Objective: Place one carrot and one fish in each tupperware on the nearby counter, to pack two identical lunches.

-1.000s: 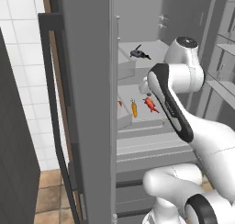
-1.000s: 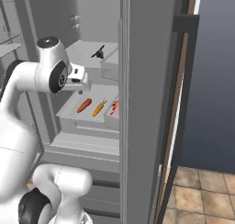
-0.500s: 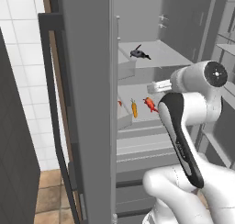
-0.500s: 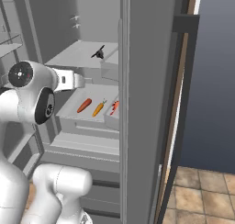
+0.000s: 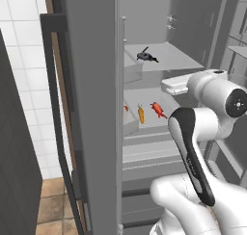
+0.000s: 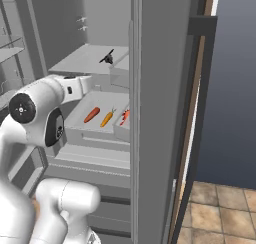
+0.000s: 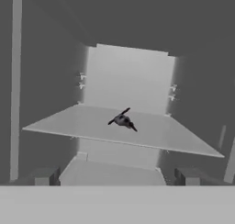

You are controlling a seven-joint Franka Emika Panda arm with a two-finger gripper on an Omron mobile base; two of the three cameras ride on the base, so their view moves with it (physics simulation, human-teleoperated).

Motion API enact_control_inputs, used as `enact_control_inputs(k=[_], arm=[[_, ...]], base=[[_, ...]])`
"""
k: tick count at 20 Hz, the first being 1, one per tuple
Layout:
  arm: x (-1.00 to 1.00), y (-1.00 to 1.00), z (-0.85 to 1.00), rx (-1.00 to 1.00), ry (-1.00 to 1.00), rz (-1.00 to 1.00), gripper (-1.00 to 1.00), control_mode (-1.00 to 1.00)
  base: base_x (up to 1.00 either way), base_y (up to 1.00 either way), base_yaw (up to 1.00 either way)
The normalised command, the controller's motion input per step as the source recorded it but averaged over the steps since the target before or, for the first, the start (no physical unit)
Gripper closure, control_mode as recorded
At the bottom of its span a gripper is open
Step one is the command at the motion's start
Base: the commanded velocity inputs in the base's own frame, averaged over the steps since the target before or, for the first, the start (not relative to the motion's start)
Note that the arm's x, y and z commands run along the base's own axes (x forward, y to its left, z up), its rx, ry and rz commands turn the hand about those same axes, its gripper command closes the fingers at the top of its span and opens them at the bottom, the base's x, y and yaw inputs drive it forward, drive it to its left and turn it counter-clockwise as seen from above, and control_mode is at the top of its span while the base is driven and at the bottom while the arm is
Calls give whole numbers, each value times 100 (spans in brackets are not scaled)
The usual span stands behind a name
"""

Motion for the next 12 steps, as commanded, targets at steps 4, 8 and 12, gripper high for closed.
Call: enact_control_inputs(k=[4,8,12], arm=[[1,-10,55,2,-1,0,-100,-100],[9,-12,58,7,14,-2,-100,-100],[7,-2,35,3,32,-1,-100,-100]], base=[[0,0,0],[0,0,0],[0,0,0]])
